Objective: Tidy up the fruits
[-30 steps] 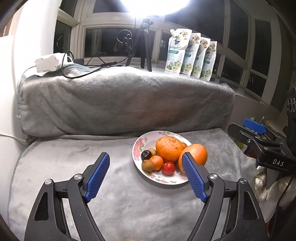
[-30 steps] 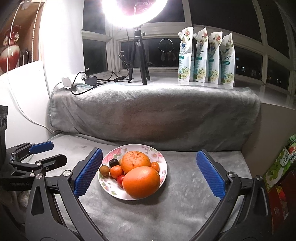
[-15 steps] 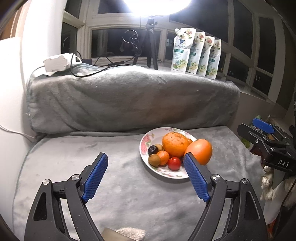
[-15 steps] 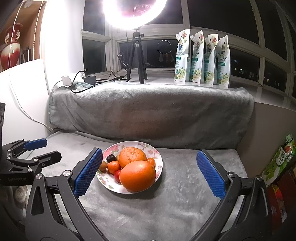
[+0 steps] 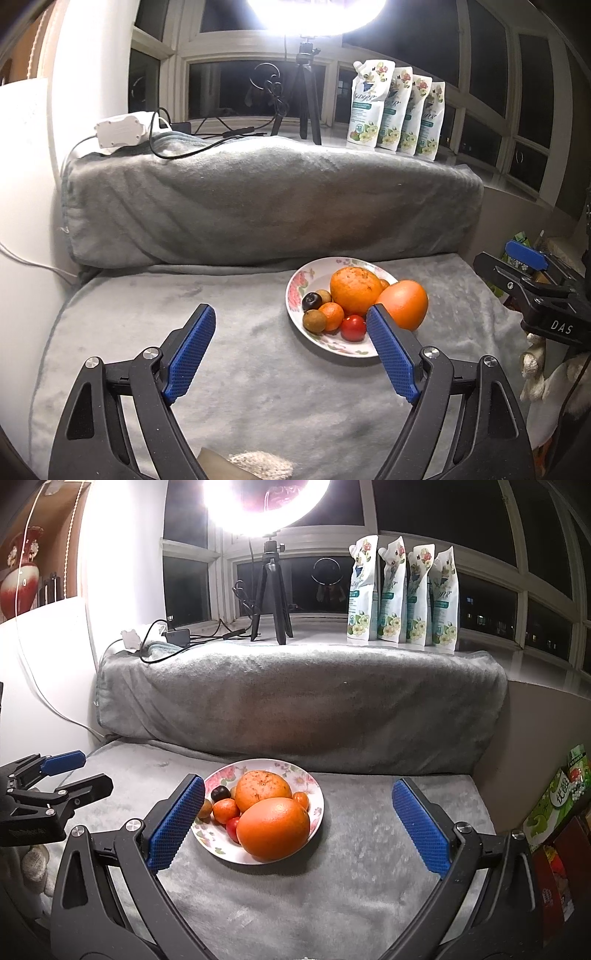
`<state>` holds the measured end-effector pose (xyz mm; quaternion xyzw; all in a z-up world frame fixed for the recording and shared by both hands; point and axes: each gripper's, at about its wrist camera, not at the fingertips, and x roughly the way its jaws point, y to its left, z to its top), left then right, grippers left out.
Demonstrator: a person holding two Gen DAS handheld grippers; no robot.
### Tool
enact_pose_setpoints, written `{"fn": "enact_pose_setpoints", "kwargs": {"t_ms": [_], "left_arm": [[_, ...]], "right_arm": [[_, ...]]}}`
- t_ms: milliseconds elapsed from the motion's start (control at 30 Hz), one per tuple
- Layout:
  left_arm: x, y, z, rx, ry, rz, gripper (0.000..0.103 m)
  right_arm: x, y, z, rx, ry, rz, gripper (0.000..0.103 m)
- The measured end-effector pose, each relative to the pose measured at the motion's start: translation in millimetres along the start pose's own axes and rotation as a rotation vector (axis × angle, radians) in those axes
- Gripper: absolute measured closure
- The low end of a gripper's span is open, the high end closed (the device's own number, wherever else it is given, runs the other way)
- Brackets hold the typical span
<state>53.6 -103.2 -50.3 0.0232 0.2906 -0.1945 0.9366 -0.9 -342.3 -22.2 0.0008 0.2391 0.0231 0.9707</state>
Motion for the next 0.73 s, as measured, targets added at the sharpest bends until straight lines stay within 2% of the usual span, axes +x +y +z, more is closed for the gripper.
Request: {"fn": "enact_pose_setpoints", "kwargs": {"t_ms": [733], "left_arm": [[-1.0,0.0,-0.4,0.008,-0.008,0.006,0.019]], "right_arm": [[5.4,-3.3,-5.2,0.010,0.021,-0.010,0.000]]}}
